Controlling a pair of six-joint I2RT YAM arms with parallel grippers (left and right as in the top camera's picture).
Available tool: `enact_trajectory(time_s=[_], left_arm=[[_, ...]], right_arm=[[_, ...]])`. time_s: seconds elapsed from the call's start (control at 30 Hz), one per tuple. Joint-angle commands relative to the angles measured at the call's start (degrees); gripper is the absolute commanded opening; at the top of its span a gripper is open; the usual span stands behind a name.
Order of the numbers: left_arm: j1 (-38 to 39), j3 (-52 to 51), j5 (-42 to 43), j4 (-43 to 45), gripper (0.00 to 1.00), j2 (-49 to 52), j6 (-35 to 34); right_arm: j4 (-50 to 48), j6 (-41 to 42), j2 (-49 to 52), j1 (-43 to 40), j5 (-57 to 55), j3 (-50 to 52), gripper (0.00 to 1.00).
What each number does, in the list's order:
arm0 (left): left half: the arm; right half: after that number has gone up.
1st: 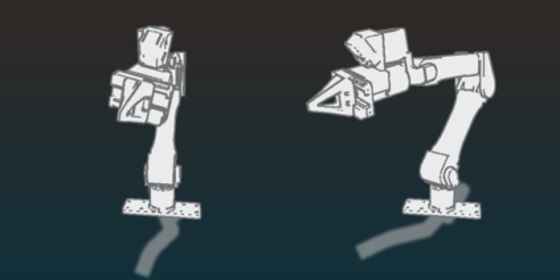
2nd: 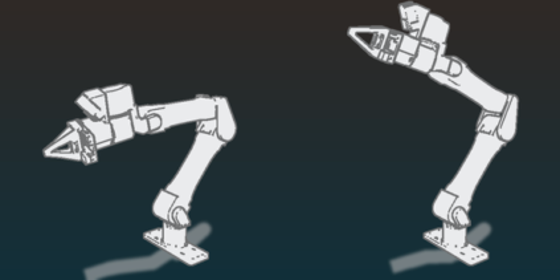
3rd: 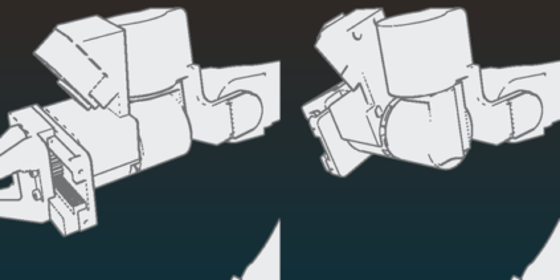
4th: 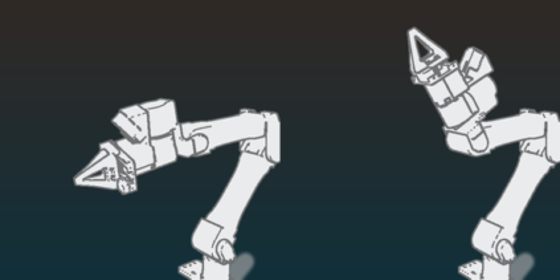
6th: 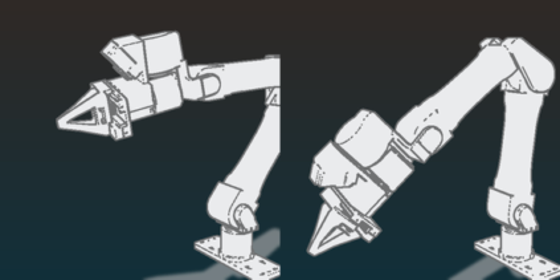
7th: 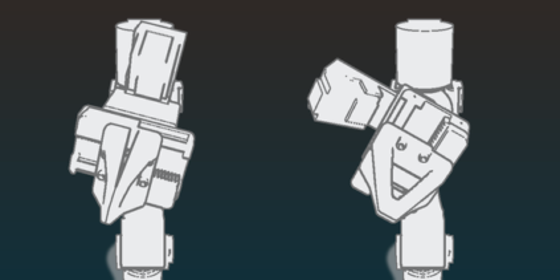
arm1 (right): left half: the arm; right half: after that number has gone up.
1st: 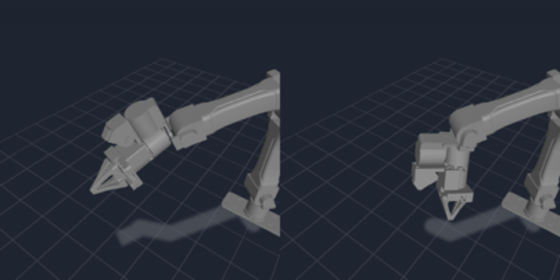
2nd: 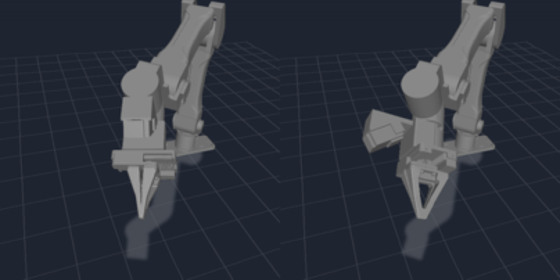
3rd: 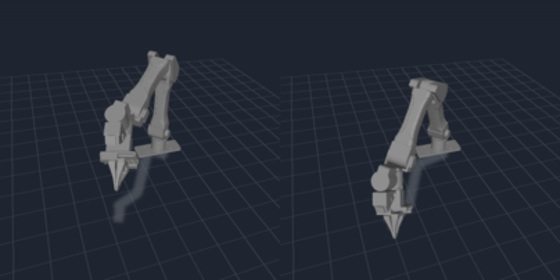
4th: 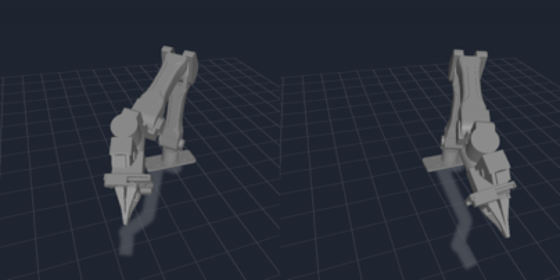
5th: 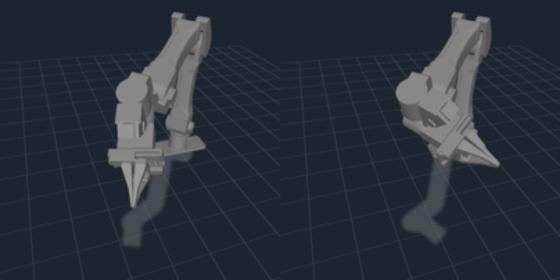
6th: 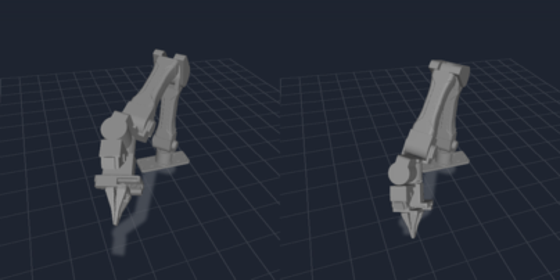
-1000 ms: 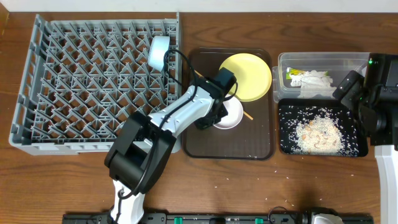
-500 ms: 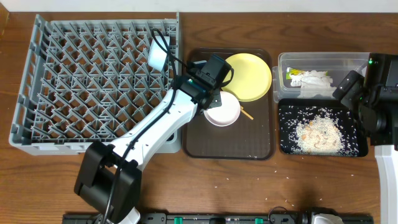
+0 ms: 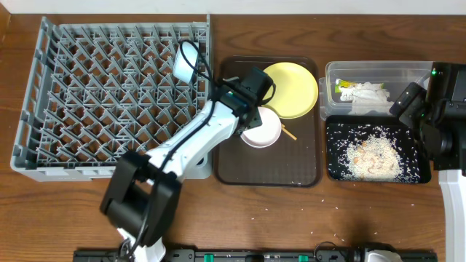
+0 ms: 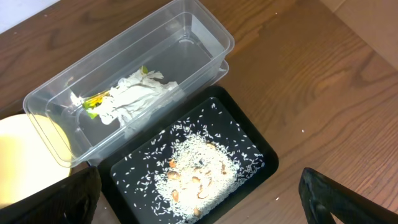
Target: Sort waste into correct bins and load items into the dishwasher
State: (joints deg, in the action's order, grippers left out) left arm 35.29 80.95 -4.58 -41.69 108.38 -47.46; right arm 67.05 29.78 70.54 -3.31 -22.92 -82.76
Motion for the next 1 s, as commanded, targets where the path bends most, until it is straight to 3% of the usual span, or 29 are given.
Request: enact_trajectory(time_s=[0.0,0.2,0.43,0.57,0.73,0.97], left_arm=[[-0.2,-0.1,3.1,0.6,0.62,3.1,-3.8],[-0.2,-0.1,6.8,0.7,0.62,9.5,-12.1],[-0.6,-0.1,10.0,1.6,0.52,12.0,-13.1],[-0.6,-0.1,10.0,1.7,0.08,12.0,-13.1],[-0.6,-0.1,10.0,1.8,0.08,11.2,-12.3],[-0.7,0.1,6.3,1.7,0.07,2.4,-2.0]], right_arm=[[0.1,1.0,0.0,-0.2,-0.6,-0.3,0.99],[0.1,1.0,0.0,-0.2,-0.6,-0.3,0.99],[0.1,1.0,0.0,-0.2,-0.6,-0.3,0.99],[0.1,1.0,0.0,-0.2,-0.6,-0.3,0.99],[0.1,1.0,0.0,-0.2,-0.6,-0.3,0.99],[0.1,1.0,0.0,-0.2,-0.6,-0.3,0.99]])
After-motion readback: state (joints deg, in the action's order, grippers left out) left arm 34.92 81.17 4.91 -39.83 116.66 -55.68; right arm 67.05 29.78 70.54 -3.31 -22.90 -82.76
